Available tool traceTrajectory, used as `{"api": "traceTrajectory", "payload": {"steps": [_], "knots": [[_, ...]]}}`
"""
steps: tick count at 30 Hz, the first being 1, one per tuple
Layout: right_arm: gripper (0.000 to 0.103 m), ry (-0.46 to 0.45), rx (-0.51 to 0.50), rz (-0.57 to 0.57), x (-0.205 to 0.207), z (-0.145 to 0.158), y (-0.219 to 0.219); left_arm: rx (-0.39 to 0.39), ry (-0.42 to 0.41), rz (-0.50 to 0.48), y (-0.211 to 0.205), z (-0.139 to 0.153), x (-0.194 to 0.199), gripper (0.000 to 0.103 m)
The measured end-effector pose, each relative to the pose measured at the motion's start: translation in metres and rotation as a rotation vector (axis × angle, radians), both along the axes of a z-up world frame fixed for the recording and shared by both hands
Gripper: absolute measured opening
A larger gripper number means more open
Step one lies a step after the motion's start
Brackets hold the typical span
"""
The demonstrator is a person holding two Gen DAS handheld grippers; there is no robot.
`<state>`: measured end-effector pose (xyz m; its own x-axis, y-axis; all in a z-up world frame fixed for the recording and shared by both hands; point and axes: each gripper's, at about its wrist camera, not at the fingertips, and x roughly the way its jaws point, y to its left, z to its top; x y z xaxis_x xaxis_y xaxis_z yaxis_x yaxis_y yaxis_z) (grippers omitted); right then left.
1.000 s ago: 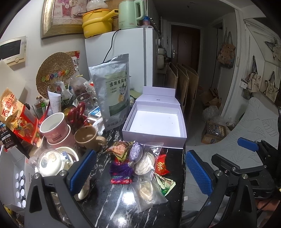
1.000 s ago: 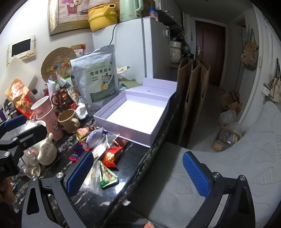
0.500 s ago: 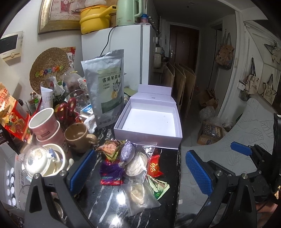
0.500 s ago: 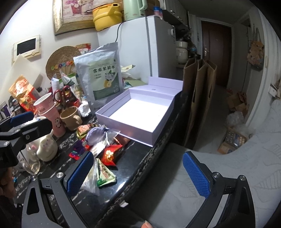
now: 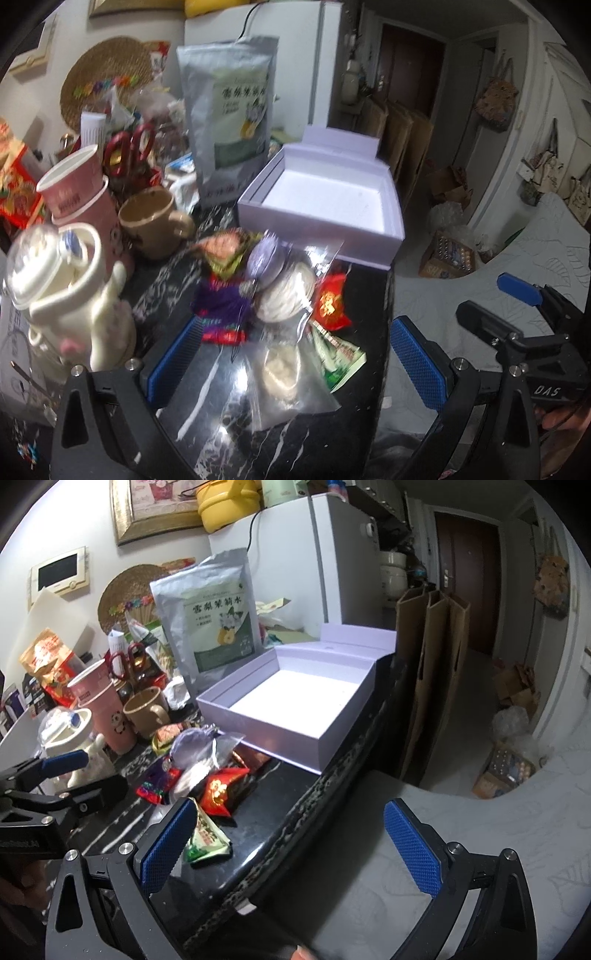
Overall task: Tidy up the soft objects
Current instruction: 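Grasp the clear bag with the left tool while the right tool grasps the green triangular packet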
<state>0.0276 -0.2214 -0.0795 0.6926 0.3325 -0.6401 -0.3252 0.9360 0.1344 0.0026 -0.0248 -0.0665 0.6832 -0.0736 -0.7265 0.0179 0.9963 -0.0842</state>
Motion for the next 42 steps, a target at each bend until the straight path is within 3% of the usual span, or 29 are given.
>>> {"api": "traceTrajectory", "payload": {"steps": [10, 23, 25, 30, 33, 36, 42], "knots": [[0.103, 0.1, -0.013, 0.092, 0.011, -0.038, 0.009, -0.006, 0.146, 0.085, 0.008, -0.055, 0.01, 0.103], [0.103, 0.179, -0.016, 0.183, 0.018, -0.067, 0.017, -0.029, 0.241, 0.152, 0.018, -0.094, 0.018, 0.101], [0.103, 0.182, -0.022, 0.191, 0.019, -0.069, 0.017, -0.035, 0.24, 0.16, 0.018, -0.095, 0.019, 0.098], [0.103, 0.196, -0.024, 0.209, 0.023, -0.074, 0.02, 0.036, 0.221, 0.151, 0.012, -0.095, 0.019, 0.085], [0.103, 0.199, -0.036, 0.225, 0.024, -0.076, 0.025, 0.053, 0.187, 0.126, 0.006, -0.094, 0.018, 0.069], [0.103, 0.206, -0.047, 0.239, 0.024, -0.079, 0.03, 0.051, 0.17, 0.094, 0.003, -0.092, 0.016, 0.058], [0.103, 0.214, -0.054, 0.267, 0.024, -0.086, 0.042, -0.02, 0.169, 0.126, 0.02, -0.087, 0.004, 0.058]]}}
